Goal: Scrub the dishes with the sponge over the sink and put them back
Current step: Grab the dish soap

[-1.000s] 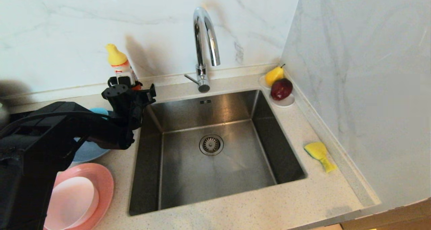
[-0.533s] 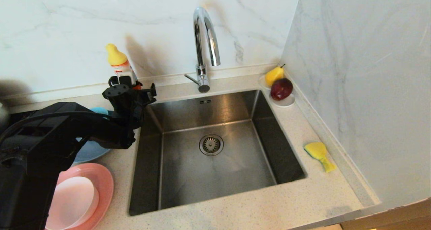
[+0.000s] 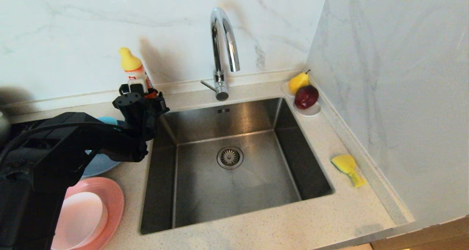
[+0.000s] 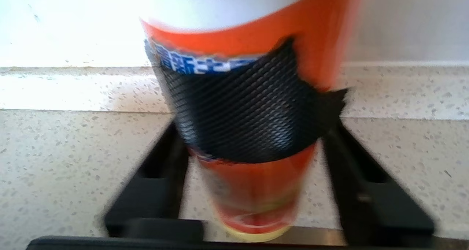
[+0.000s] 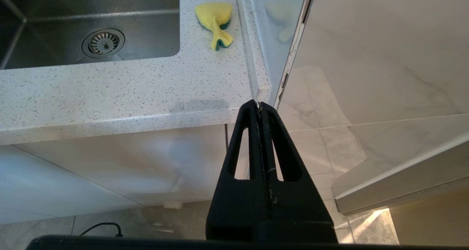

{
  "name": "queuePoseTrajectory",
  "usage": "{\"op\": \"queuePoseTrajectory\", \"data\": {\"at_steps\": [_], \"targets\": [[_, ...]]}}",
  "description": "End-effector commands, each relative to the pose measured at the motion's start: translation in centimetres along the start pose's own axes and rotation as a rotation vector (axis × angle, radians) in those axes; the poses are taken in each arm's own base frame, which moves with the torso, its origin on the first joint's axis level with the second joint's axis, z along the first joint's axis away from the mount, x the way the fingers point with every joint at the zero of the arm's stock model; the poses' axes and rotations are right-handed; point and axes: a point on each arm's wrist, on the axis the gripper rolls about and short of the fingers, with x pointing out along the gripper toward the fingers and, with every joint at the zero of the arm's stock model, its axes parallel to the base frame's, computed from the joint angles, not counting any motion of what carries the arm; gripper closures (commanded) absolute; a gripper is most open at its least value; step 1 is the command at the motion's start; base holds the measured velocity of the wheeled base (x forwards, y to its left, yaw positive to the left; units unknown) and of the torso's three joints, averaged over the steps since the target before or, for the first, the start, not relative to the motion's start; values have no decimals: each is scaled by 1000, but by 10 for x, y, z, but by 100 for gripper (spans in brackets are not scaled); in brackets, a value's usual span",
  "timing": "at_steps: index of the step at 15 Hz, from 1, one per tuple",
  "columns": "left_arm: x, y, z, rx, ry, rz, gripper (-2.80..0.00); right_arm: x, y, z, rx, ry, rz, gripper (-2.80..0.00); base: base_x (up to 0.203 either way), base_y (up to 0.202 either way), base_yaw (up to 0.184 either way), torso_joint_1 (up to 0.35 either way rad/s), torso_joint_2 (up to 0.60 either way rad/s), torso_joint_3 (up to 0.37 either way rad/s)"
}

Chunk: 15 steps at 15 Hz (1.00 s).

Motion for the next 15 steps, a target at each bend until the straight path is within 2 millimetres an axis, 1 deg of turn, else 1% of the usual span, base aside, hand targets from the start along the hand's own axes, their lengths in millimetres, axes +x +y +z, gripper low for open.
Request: {"op": "queuePoseTrajectory", "data": {"at_steps": [1,5,10,12,15], "targets": [[2,2,-3,2,-4,8,0,0,0,0,0,-2,1,0,0,0,0,0,0,0],[6,1,-2,0,-10,9,0,0,0,0,0,-2,1,0,0,0,0,0,0,0],[6,2,11,-4,-27,23,0,0,0,0,0,-2,1,0,0,0,0,0,0,0],[3,4,27,-13,-51,40,0,0,0,0,0,-2,1,0,0,0,0,0,0,0],[-5,11,65,-28,-93,56,0,0,0,0,0,-2,1,0,0,0,0,0,0,0]]}}
